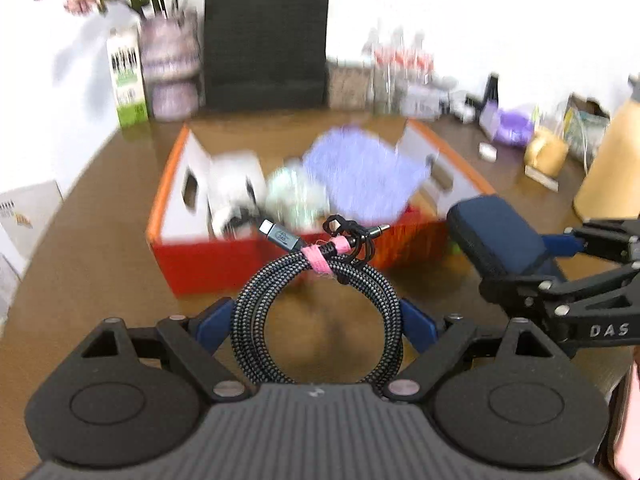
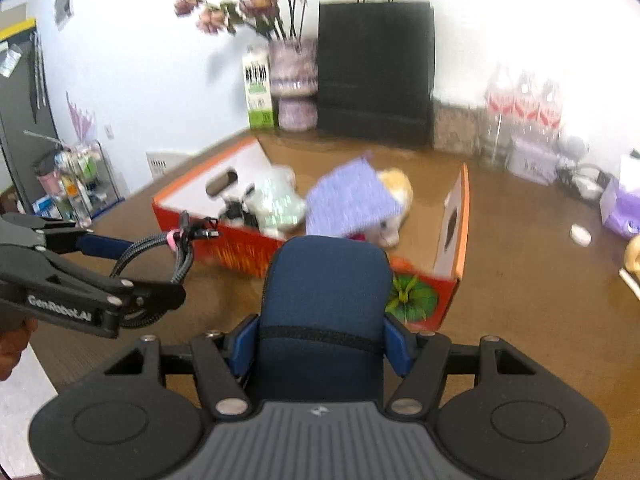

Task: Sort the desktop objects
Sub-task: 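Carry the glasses case and braided cable into the box and lower them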

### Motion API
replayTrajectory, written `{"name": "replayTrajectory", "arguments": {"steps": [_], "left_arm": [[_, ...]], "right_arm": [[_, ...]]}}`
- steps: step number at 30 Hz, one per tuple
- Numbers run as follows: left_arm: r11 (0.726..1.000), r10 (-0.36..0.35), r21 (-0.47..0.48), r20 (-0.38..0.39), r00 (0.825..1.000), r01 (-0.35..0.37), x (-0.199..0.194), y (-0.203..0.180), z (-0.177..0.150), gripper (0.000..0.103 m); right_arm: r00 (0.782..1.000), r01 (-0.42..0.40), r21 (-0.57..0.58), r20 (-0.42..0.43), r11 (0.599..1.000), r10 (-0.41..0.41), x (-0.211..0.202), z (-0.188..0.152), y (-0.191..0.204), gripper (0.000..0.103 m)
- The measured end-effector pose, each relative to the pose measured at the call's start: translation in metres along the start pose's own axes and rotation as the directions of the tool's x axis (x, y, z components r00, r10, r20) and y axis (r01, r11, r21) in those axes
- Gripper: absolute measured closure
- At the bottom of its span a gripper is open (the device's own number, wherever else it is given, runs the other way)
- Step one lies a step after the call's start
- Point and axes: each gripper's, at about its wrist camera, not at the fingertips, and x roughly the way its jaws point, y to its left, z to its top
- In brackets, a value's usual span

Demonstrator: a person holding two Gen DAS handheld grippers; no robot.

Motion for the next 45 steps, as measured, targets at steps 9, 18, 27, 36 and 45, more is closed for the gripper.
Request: {"name": "replayTrajectory", "arguments": {"steps": [9,18,27,36,45], "left_arm": [[0.998,0.037,-0.050,0.150,0.988,-0.030,0.003,0.003,0.053,0.014],[0.993,0.109,-0.073,0.169,0.980,-0.098,0.057,0.004,0.089,0.014],[0.981,0.186,-0.083,0.114,0.976,-0.177,0.112,0.009,0.093,0.014],[0.972,0.235,-0.036,0.096,0.967,-0.233,0.135,0.013,0.082,0.013],[0.964,0.264,-0.053,0.176,0.948,-0.259,0.116,0.016,0.078,0.000]], "right_arm": [[0.991,0.043,0.056,0.123,0.997,-0.050,0.007,0.053,-0.018,0.040],[0.985,0.135,0.107,0.097,0.985,-0.146,0.068,0.095,-0.046,0.040],[0.974,0.224,0.132,-0.010,0.966,-0.224,0.135,0.106,-0.066,0.040],[0.982,0.185,0.160,-0.065,0.970,-0.177,0.157,0.095,-0.073,0.036],[0.987,0.149,0.154,0.041,0.977,-0.157,0.131,0.093,-0.066,0.000]]}}
